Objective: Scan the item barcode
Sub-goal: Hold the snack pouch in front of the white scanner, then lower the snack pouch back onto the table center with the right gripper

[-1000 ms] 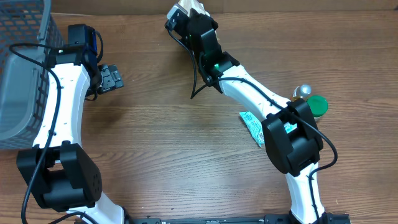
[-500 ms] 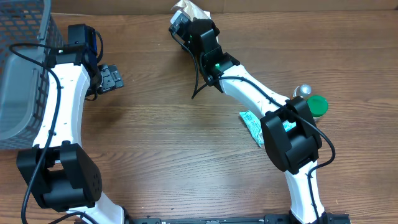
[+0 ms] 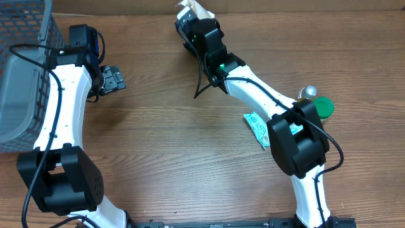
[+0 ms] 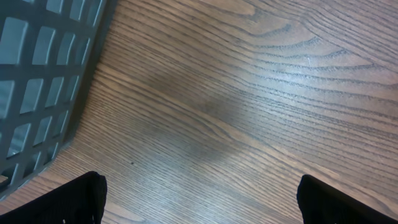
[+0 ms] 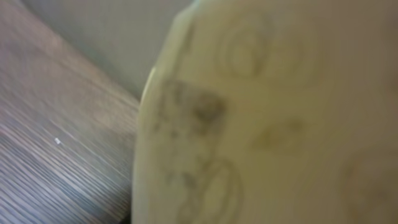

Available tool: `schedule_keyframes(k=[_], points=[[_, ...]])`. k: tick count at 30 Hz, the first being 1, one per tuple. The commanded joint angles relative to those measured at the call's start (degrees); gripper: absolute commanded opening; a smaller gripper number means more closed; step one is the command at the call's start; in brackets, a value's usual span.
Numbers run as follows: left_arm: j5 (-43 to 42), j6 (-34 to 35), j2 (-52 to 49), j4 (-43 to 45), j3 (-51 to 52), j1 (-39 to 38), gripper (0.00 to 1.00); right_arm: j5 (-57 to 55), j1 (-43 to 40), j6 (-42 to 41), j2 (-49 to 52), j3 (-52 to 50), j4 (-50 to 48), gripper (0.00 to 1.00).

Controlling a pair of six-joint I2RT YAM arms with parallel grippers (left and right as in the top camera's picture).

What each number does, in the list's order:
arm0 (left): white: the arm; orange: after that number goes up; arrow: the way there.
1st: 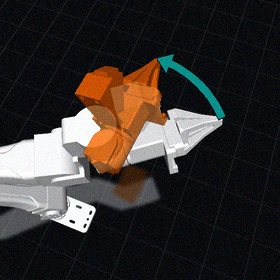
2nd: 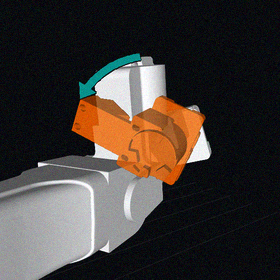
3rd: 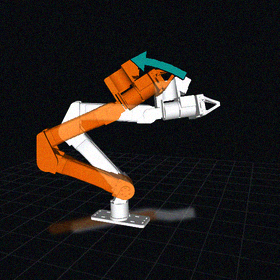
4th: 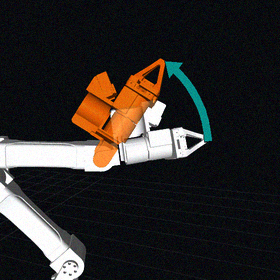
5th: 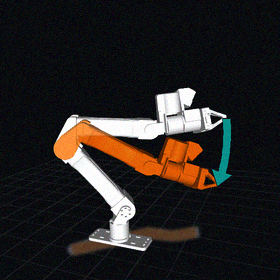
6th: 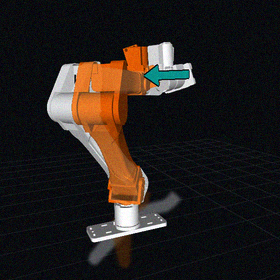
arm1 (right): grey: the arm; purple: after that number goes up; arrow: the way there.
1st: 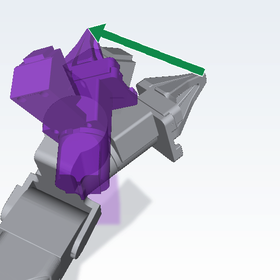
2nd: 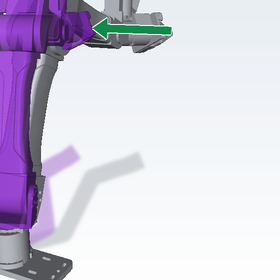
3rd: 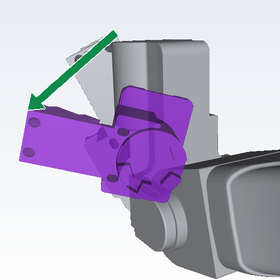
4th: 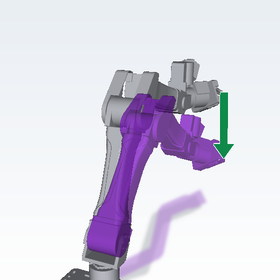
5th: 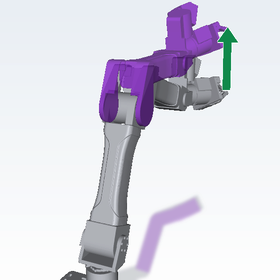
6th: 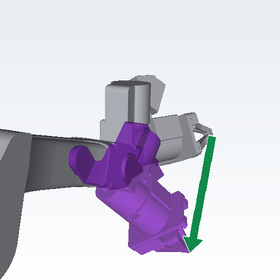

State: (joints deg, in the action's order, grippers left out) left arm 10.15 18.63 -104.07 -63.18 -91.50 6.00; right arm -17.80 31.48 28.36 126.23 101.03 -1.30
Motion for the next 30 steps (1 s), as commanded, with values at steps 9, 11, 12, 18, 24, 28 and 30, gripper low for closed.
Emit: schedule_keyframes(k=[9,11,12,18,24,28,30], points=[[0.7,-0.6,-0.2,0.1,-0.9,-0.4,1.00,17.8,-5.7,-40.5,-19.5,0.9,26.9,0.04],[0.7,-0.6,-0.2,0.1,-0.9,-0.4,1.00,25.6,-6.9,-45.7,-19.0,0.8,35.2,0.04],[0.7,-0.6,-0.2,0.1,-0.9,-0.4,1.00,28.8,-7.3,-46.6,-18.8,0.6,39.0,0.04],[0.7,-0.6,-0.2,0.1,-0.9,-0.4,0.99,36.7,-7.5,-46.1,-18.7,-3.2,57.8,0.04],[0.7,-0.6,-0.2,0.1,-0.9,-0.4,0.99,36.7,-7.5,-46.1,-18.7,-10.0,61.3,0.06],[0.7,-0.6,-0.2,0.1,-0.9,-0.4,1.00,31.2,-7.5,-46.0,-18.7,-14.5,58.0,0.36],[0.7,-0.6,-0.2,0.1,-0.9,-0.4,1.00,27.9,-7.5,-46.0,-18.7,-16.7,55.5,0.52]])
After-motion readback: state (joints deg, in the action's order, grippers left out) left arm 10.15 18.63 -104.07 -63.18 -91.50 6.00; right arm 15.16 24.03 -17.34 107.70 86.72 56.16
